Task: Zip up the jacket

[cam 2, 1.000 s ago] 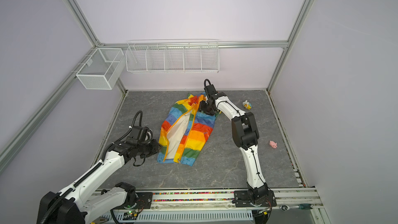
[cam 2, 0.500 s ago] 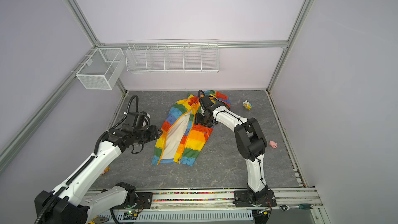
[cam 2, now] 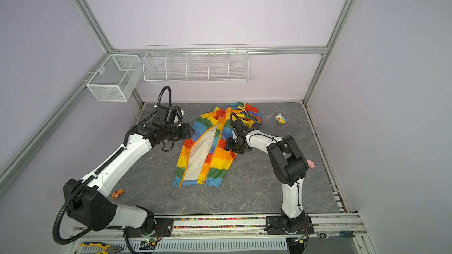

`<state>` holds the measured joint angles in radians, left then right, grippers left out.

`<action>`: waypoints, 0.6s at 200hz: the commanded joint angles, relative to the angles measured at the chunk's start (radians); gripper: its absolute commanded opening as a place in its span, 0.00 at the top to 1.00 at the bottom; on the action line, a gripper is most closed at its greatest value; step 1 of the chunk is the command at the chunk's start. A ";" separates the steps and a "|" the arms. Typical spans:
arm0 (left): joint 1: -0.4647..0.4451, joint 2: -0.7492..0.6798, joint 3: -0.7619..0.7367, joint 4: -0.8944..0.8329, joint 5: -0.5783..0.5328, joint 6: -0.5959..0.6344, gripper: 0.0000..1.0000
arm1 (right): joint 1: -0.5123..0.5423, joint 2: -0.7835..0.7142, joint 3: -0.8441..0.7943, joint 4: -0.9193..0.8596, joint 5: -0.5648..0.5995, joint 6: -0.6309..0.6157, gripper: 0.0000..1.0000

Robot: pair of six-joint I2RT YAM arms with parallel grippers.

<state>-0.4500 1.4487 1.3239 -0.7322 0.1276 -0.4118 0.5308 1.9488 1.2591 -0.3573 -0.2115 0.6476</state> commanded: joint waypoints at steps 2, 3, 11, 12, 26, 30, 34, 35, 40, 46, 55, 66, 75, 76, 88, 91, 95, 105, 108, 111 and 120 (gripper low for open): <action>-0.027 0.069 0.078 0.003 -0.021 0.086 0.50 | -0.052 -0.017 -0.093 -0.023 0.030 0.000 0.37; -0.028 0.074 0.081 0.003 -0.023 0.089 0.50 | -0.054 -0.019 -0.096 -0.022 0.030 0.000 0.37; -0.040 0.105 0.103 0.006 -0.038 0.103 0.50 | -0.073 -0.037 -0.116 -0.028 0.035 -0.010 0.37; -0.041 0.109 0.107 0.007 -0.039 0.105 0.50 | -0.075 -0.042 -0.119 -0.031 0.037 -0.012 0.37; -0.064 0.168 0.153 0.014 -0.052 0.135 0.50 | -0.105 -0.066 -0.140 -0.046 0.048 -0.029 0.37; -0.072 0.185 0.168 0.016 -0.059 0.142 0.50 | -0.111 -0.073 -0.145 -0.050 0.050 -0.034 0.37; -0.081 0.204 0.182 0.016 -0.066 0.148 0.50 | -0.117 -0.079 -0.149 -0.054 0.052 -0.038 0.37; -0.083 0.208 0.185 0.016 -0.068 0.149 0.50 | -0.118 -0.080 -0.149 -0.055 0.052 -0.040 0.37; -0.091 0.231 0.202 0.016 -0.073 0.158 0.50 | -0.129 -0.087 -0.152 -0.060 0.053 -0.046 0.37; -0.104 0.259 0.226 0.016 -0.079 0.168 0.50 | -0.135 -0.094 -0.152 -0.070 0.058 -0.053 0.37; -0.122 0.302 0.262 0.014 -0.098 0.178 0.50 | -0.145 -0.101 -0.149 -0.091 0.074 -0.060 0.37; -0.142 0.354 0.303 0.017 -0.117 0.187 0.50 | -0.157 -0.113 -0.150 -0.114 0.100 -0.067 0.36; -0.155 0.396 0.336 0.020 -0.124 0.189 0.50 | -0.169 -0.124 -0.159 -0.120 0.113 -0.069 0.35; -0.156 0.401 0.340 0.020 -0.126 0.189 0.50 | -0.170 -0.124 -0.160 -0.121 0.114 -0.069 0.35; -0.166 0.458 0.385 0.025 -0.132 0.191 0.50 | -0.186 -0.134 -0.174 -0.127 0.118 -0.075 0.35; -0.169 0.470 0.398 0.025 -0.132 0.191 0.50 | -0.189 -0.135 -0.179 -0.128 0.119 -0.077 0.35; -0.171 0.491 0.414 0.024 -0.132 0.194 0.50 | -0.194 -0.138 -0.183 -0.130 0.119 -0.080 0.35; -0.178 0.541 0.453 0.021 -0.139 0.201 0.51 | -0.202 -0.141 -0.196 -0.132 0.125 -0.086 0.35; -0.179 0.554 0.465 0.019 -0.138 0.204 0.51 | -0.205 -0.142 -0.200 -0.132 0.127 -0.088 0.35; -0.182 0.569 0.477 0.018 -0.138 0.207 0.51 | -0.206 -0.142 -0.203 -0.133 0.126 -0.089 0.35; -0.190 0.610 0.513 0.015 -0.140 0.219 0.52 | -0.209 -0.146 -0.211 -0.131 0.122 -0.092 0.35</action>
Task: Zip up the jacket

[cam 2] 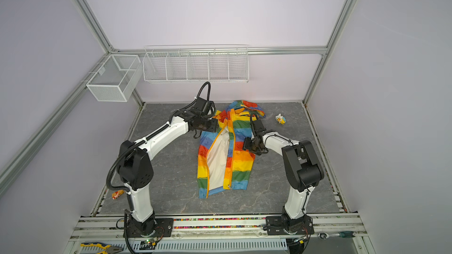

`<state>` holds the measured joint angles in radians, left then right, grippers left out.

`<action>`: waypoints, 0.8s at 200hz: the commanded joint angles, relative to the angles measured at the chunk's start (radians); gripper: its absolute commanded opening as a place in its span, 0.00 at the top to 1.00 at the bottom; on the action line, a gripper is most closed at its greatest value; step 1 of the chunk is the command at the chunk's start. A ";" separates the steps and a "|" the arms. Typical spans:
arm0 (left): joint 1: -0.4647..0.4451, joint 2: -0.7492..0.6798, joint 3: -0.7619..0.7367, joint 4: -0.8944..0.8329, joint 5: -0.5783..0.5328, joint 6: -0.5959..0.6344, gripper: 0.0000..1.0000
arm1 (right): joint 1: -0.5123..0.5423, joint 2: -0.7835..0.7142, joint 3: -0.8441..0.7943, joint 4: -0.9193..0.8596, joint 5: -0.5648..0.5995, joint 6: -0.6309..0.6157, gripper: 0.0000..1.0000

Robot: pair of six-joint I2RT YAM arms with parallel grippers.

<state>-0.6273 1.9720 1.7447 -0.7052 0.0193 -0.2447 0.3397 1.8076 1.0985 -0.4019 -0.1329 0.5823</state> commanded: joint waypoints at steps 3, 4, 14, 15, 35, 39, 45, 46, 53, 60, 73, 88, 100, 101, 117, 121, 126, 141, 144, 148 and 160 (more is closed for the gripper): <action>-0.016 0.101 0.103 -0.013 -0.031 0.056 0.52 | -0.019 -0.006 -0.053 -0.085 0.041 -0.028 0.35; -0.017 0.104 0.106 -0.013 -0.031 0.057 0.52 | -0.020 -0.007 -0.054 -0.085 0.041 -0.028 0.35; -0.030 0.143 0.138 -0.010 -0.036 0.077 0.53 | -0.019 -0.012 -0.060 -0.082 0.036 -0.031 0.35; -0.030 0.146 0.141 -0.011 -0.037 0.078 0.53 | -0.019 -0.012 -0.060 -0.083 0.036 -0.031 0.35; -0.056 0.218 0.196 -0.011 -0.064 0.116 0.53 | -0.019 -0.016 -0.054 -0.083 0.019 -0.034 0.34; -0.058 0.231 0.209 -0.013 -0.068 0.119 0.53 | -0.019 -0.016 -0.052 -0.083 0.017 -0.035 0.34; -0.061 0.250 0.227 -0.016 -0.070 0.125 0.53 | -0.020 -0.015 -0.047 -0.086 0.015 -0.035 0.34; -0.061 0.253 0.229 -0.017 -0.070 0.126 0.53 | -0.020 -0.015 -0.046 -0.087 0.015 -0.035 0.34; -0.064 0.271 0.245 -0.019 -0.074 0.128 0.53 | -0.020 -0.015 -0.039 -0.092 0.013 -0.037 0.34; -0.064 0.289 0.256 -0.020 -0.082 0.130 0.53 | -0.020 -0.014 -0.036 -0.096 0.013 -0.039 0.33; -0.064 0.314 0.277 -0.022 -0.100 0.130 0.53 | -0.019 -0.017 -0.030 -0.100 0.013 -0.041 0.33; -0.064 0.340 0.296 -0.026 -0.122 0.128 0.53 | -0.020 -0.017 -0.026 -0.104 0.012 -0.042 0.33; -0.065 0.361 0.311 -0.031 -0.132 0.129 0.53 | -0.020 -0.017 -0.025 -0.103 0.009 -0.044 0.33; -0.065 0.364 0.313 -0.031 -0.133 0.129 0.53 | -0.020 -0.017 -0.025 -0.103 0.009 -0.043 0.33; -0.065 0.392 0.344 -0.047 -0.163 0.126 0.54 | -0.020 -0.017 -0.024 -0.103 0.006 -0.042 0.32; -0.065 0.400 0.353 -0.053 -0.170 0.125 0.54 | -0.020 -0.017 -0.024 -0.103 0.006 -0.042 0.32; -0.064 0.408 0.363 -0.057 -0.176 0.125 0.54 | -0.020 -0.017 -0.025 -0.103 0.006 -0.042 0.32; -0.066 0.428 0.384 -0.064 -0.177 0.129 0.55 | -0.019 -0.019 -0.025 -0.101 0.003 -0.041 0.32; -0.066 0.430 0.388 -0.065 -0.179 0.130 0.55 | -0.019 -0.019 -0.025 -0.101 0.003 -0.041 0.32; -0.066 0.435 0.393 -0.066 -0.180 0.130 0.56 | -0.019 -0.019 -0.026 -0.100 0.001 -0.039 0.32; -0.068 0.450 0.414 -0.073 -0.177 0.132 0.57 | -0.020 -0.021 -0.026 -0.097 -0.001 -0.038 0.32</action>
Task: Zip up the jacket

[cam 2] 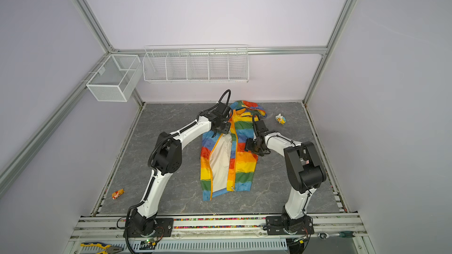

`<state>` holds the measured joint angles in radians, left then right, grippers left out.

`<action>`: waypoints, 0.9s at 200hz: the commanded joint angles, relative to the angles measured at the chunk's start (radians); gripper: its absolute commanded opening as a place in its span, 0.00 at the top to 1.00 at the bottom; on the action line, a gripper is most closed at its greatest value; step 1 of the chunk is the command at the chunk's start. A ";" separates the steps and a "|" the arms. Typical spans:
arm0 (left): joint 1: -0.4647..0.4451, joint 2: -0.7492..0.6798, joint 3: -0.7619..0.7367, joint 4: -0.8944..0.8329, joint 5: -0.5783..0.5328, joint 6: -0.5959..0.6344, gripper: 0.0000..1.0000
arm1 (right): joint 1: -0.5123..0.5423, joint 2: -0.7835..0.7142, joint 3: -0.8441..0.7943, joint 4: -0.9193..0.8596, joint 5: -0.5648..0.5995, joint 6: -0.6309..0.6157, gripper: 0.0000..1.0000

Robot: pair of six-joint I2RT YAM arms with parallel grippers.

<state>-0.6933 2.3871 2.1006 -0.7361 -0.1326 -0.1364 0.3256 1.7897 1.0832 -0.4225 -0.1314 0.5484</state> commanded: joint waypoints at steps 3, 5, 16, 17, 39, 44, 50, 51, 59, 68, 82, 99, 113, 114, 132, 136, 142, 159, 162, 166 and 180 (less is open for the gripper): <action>-0.002 0.041 0.065 -0.045 -0.025 0.024 0.57 | -0.005 -0.003 -0.011 -0.077 -0.002 -0.003 0.32; -0.003 0.043 0.069 -0.047 -0.025 0.024 0.57 | -0.006 -0.003 -0.011 -0.077 -0.003 -0.003 0.32; -0.006 0.059 0.089 -0.057 -0.022 0.031 0.57 | -0.005 -0.003 -0.011 -0.076 -0.005 -0.001 0.32; -0.006 0.061 0.091 -0.058 -0.022 0.033 0.57 | -0.005 -0.003 -0.011 -0.076 -0.006 -0.001 0.32; -0.011 0.094 0.128 -0.084 -0.055 0.034 0.58 | -0.005 0.000 -0.009 -0.073 -0.011 -0.001 0.32; -0.011 0.100 0.133 -0.088 -0.063 0.031 0.59 | -0.005 0.001 -0.009 -0.072 -0.011 -0.001 0.32; -0.011 0.106 0.138 -0.092 -0.073 0.027 0.62 | -0.006 0.001 -0.009 -0.072 -0.013 0.001 0.32; -0.011 0.107 0.139 -0.093 -0.075 0.027 0.62 | -0.006 0.001 -0.008 -0.072 -0.014 0.000 0.32; -0.011 0.112 0.141 -0.093 -0.084 0.023 0.67 | -0.005 0.003 -0.008 -0.071 -0.014 0.001 0.32; -0.011 0.118 0.139 -0.089 -0.095 0.017 0.71 | -0.005 0.004 -0.006 -0.069 -0.016 0.002 0.32; -0.011 0.125 0.143 -0.089 -0.100 0.013 0.78 | -0.006 0.004 -0.006 -0.068 -0.017 0.002 0.32; -0.011 0.123 0.151 -0.099 -0.111 0.004 0.86 | -0.005 0.004 -0.006 -0.068 -0.016 0.002 0.32; -0.011 0.107 0.157 -0.110 -0.154 -0.023 0.93 | -0.005 0.005 -0.006 -0.068 -0.015 0.001 0.32; -0.011 0.106 0.157 -0.110 -0.158 -0.026 0.94 | -0.005 0.005 -0.006 -0.068 -0.015 0.001 0.32; -0.008 0.071 0.157 -0.114 -0.176 -0.033 0.98 | -0.006 0.009 -0.005 -0.065 -0.017 0.001 0.32; -0.006 0.061 0.157 -0.115 -0.177 -0.035 0.98 | -0.005 0.010 -0.004 -0.065 -0.017 0.001 0.32; -0.004 0.047 0.157 -0.116 -0.179 -0.041 1.00 | -0.005 0.011 -0.003 -0.065 -0.019 0.001 0.32; 0.005 0.006 0.152 -0.117 -0.167 -0.067 1.00 | -0.005 0.013 -0.002 -0.063 -0.020 0.001 0.32; 0.006 -0.001 0.149 -0.115 -0.162 -0.070 1.00 | -0.006 0.013 -0.002 -0.064 -0.019 0.000 0.32; 0.009 -0.012 0.146 -0.111 -0.155 -0.076 1.00 | -0.006 0.013 -0.002 -0.064 -0.019 -0.001 0.32; 0.012 -0.046 0.134 -0.094 -0.127 -0.095 1.00 | -0.005 0.013 -0.001 -0.064 -0.019 -0.002 0.32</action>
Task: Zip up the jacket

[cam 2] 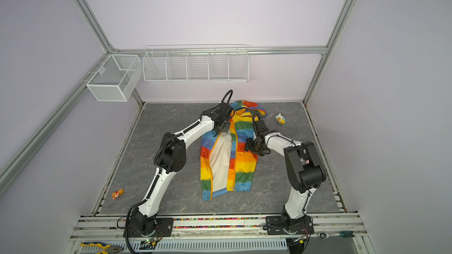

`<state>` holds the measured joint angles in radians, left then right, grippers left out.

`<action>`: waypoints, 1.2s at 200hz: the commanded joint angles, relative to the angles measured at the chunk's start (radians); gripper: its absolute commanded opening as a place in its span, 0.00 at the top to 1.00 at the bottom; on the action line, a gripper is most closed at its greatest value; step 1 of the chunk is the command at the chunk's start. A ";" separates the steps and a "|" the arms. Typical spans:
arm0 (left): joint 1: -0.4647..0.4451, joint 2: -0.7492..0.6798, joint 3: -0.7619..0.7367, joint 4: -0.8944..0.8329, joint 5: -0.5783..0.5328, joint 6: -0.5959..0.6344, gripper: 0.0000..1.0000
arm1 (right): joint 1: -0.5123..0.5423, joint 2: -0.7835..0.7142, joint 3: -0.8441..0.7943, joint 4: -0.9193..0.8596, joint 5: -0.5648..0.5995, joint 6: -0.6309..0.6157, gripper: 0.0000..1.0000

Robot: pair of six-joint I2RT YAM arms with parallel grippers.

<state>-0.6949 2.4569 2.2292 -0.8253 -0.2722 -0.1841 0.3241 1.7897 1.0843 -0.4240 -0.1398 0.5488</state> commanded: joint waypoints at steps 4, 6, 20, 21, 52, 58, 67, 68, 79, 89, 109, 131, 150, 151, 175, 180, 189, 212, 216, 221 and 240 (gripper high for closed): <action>0.015 -0.125 0.004 0.002 0.022 -0.052 1.00 | -0.005 0.013 -0.002 -0.061 -0.011 -0.003 0.32; 0.014 -0.130 0.002 0.006 0.027 -0.053 1.00 | -0.004 0.013 -0.002 -0.061 -0.011 -0.003 0.32; 0.014 -0.159 -0.002 0.035 0.071 -0.062 1.00 | -0.005 0.013 -0.003 -0.062 -0.011 -0.004 0.32; 0.014 -0.160 -0.003 0.038 0.074 -0.061 1.00 | -0.004 0.013 -0.003 -0.061 -0.011 -0.004 0.32; 0.024 -0.190 -0.008 0.136 0.157 -0.120 1.00 | -0.004 0.009 -0.004 -0.061 -0.012 -0.007 0.32; 0.028 -0.183 0.006 0.140 0.175 -0.134 1.00 | -0.004 0.007 -0.006 -0.061 -0.012 -0.007 0.32; 0.036 -0.168 0.033 0.143 0.201 -0.157 1.00 | -0.004 0.007 -0.006 -0.062 -0.012 -0.009 0.32; 0.036 -0.165 0.037 0.143 0.202 -0.159 1.00 | -0.003 0.007 -0.006 -0.062 -0.012 -0.009 0.32; 0.044 -0.141 0.070 0.144 0.232 -0.185 1.00 | -0.004 0.005 -0.006 -0.062 -0.012 -0.010 0.32; 0.051 -0.113 0.099 0.146 0.251 -0.204 1.00 | -0.004 0.005 -0.006 -0.064 -0.011 -0.012 0.32; 0.068 -0.067 0.128 0.166 0.291 -0.256 1.00 | -0.004 0.007 -0.006 -0.064 -0.009 -0.013 0.32; 0.098 -0.029 0.116 0.244 0.398 -0.331 1.00 | -0.004 0.011 -0.006 -0.066 -0.007 -0.014 0.32; 0.117 0.006 0.119 0.282 0.421 -0.379 1.00 | -0.004 0.006 -0.001 -0.071 -0.006 -0.015 0.32; 0.118 0.007 0.119 0.283 0.421 -0.379 1.00 | -0.004 0.006 0.000 -0.072 -0.006 -0.016 0.32; 0.126 0.044 0.130 0.293 0.423 -0.394 1.00 | -0.003 -0.023 0.013 -0.093 -0.001 -0.019 0.32; 0.126 0.049 0.130 0.293 0.420 -0.392 1.00 | -0.005 -0.032 0.015 -0.099 -0.001 -0.019 0.32; 0.125 0.056 0.130 0.289 0.411 -0.387 1.00 | -0.002 -0.052 0.017 -0.107 0.000 -0.020 0.32; 0.127 0.054 0.127 0.270 0.401 -0.372 0.75 | 0.007 -0.113 0.017 -0.128 0.005 -0.019 0.32; 0.127 0.049 0.124 0.269 0.401 -0.368 0.70 | 0.011 -0.124 0.017 -0.132 0.006 -0.018 0.32; 0.126 0.040 0.115 0.268 0.398 -0.364 0.64 | 0.019 -0.138 0.017 -0.137 0.008 -0.017 0.32; 0.123 -0.023 0.038 0.299 0.384 -0.350 0.54 | 0.053 -0.183 0.028 -0.166 0.025 -0.016 0.32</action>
<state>-0.5640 2.5061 2.3203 -0.5613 0.1284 -0.5518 0.3386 1.6779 1.0924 -0.5270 -0.1349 0.5449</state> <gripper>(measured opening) 0.430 0.684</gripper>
